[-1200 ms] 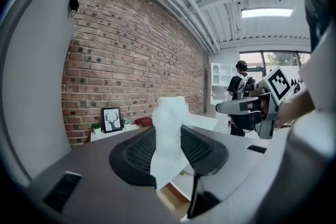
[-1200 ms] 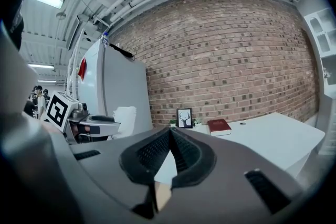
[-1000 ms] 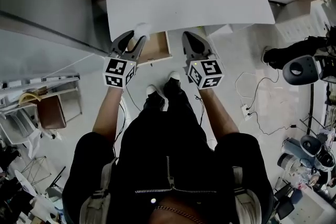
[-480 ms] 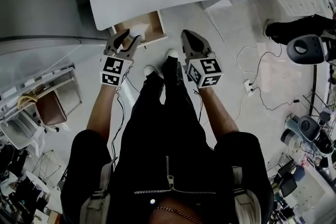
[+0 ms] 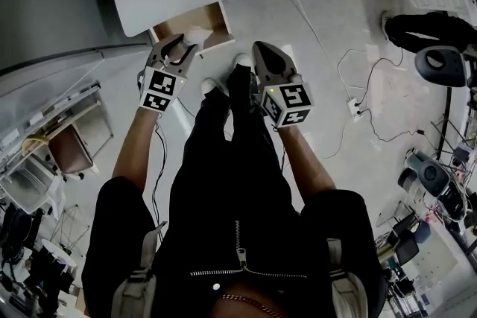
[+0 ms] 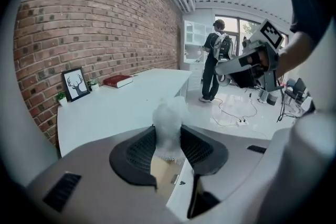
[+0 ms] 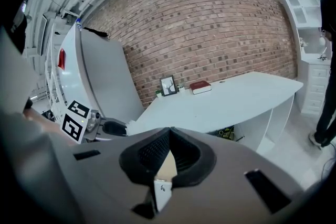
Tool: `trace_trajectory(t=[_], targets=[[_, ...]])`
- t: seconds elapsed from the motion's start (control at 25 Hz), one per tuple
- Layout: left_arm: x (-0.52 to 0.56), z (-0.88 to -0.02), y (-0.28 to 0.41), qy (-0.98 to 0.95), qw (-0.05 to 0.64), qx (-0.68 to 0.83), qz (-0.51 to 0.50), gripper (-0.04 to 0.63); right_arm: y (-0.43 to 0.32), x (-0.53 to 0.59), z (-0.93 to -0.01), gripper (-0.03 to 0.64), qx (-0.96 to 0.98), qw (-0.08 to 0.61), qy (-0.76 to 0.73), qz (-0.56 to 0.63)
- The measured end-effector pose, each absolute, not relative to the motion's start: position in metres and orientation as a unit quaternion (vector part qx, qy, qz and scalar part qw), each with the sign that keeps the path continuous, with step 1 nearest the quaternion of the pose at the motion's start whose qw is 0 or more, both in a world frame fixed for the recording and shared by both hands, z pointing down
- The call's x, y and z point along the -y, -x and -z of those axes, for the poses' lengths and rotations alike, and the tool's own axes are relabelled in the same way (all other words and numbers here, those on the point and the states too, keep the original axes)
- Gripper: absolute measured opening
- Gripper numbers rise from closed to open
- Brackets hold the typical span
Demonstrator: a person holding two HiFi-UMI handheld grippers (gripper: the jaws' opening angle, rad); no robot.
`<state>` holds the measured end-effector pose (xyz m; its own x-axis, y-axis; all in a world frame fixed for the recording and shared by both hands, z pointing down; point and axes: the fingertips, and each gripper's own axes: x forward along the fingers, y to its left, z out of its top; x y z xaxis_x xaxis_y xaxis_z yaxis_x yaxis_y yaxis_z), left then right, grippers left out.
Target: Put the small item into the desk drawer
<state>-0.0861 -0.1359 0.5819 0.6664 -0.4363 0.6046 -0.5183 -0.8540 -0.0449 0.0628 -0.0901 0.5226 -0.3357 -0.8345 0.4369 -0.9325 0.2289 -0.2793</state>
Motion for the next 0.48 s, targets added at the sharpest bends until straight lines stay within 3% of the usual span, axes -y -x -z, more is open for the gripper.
trace_trajectory(t=[0.48], targets=[[0.142,-0.702,0.073,-0.878,0.092,0.205,-0.422,0.158,-0.080,0.075,-0.569,0.005,0.768,0.115,-0.558,-0.293]])
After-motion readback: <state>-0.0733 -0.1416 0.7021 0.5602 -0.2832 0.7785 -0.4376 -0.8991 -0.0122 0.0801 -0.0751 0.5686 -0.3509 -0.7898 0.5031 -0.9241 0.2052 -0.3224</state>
